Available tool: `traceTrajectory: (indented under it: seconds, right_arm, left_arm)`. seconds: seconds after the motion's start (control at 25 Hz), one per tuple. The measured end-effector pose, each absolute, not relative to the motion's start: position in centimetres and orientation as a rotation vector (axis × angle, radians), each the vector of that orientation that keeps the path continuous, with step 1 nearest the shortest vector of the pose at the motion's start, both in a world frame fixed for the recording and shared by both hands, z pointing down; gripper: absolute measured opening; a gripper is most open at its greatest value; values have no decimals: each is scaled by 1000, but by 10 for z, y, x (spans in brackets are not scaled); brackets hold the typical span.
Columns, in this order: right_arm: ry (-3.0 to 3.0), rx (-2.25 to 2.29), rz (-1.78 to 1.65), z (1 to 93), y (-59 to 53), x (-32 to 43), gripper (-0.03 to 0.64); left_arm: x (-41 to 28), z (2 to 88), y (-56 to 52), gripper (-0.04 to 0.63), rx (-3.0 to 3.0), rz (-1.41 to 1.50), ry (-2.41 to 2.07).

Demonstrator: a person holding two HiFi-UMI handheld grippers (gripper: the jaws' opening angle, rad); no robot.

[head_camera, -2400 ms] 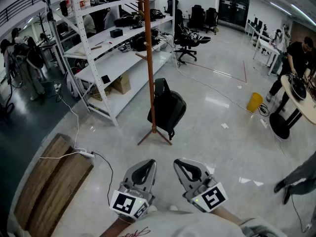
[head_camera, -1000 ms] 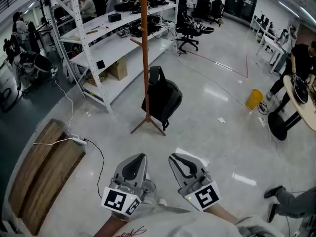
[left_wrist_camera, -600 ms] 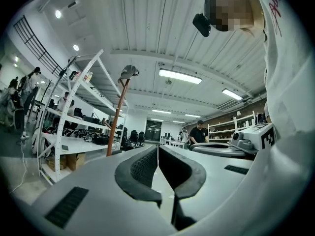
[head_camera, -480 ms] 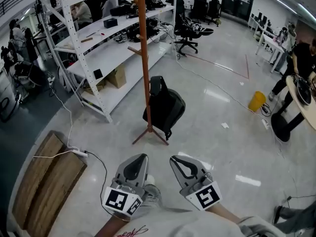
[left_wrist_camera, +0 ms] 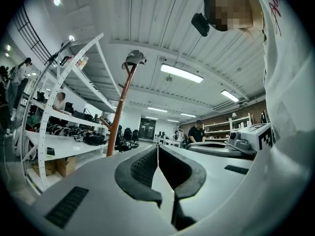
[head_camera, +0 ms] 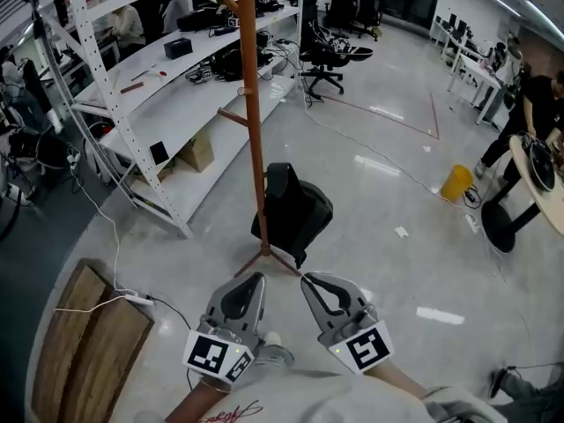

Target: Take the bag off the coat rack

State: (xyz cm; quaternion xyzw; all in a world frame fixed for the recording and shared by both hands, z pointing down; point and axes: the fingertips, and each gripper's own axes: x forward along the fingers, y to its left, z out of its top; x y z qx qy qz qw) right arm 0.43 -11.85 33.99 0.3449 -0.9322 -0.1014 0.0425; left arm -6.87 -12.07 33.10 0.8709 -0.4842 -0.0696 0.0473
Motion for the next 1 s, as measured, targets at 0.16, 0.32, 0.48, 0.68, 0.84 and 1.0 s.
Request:
traceTrajectory:
  seconds: [0.16, 0.32, 0.48, 0.68, 0.84, 1.0]
  right_arm:
    - [-2835, 1071, -289, 340, -155, -9, 21]
    - [-2805, 1091, -332, 339, -185, -24, 21]
    - [-2799, 1141, -383, 329, -205, -33, 21]
    - [-2748, 1148, -283, 341, -214, -28, 21]
    - [-2729, 1131, -257, 349, -226, -21, 23]
    - [-2719, 1110, -228, 355, -245, -20, 23]
  left_arm:
    - [-82, 329, -158, 18, 2662, -205, -1461]
    - [-96, 329, -187, 18, 2671, -197, -1444]
    - [-105, 326, -208, 18, 2674, -190, -1444]
    - [-106, 329, -217, 18, 2651, -186, -1449]
    - [-108, 337, -218, 18, 2604, -189, -1476]
    - [-115, 345, -217, 18, 2545, -195, -1490]
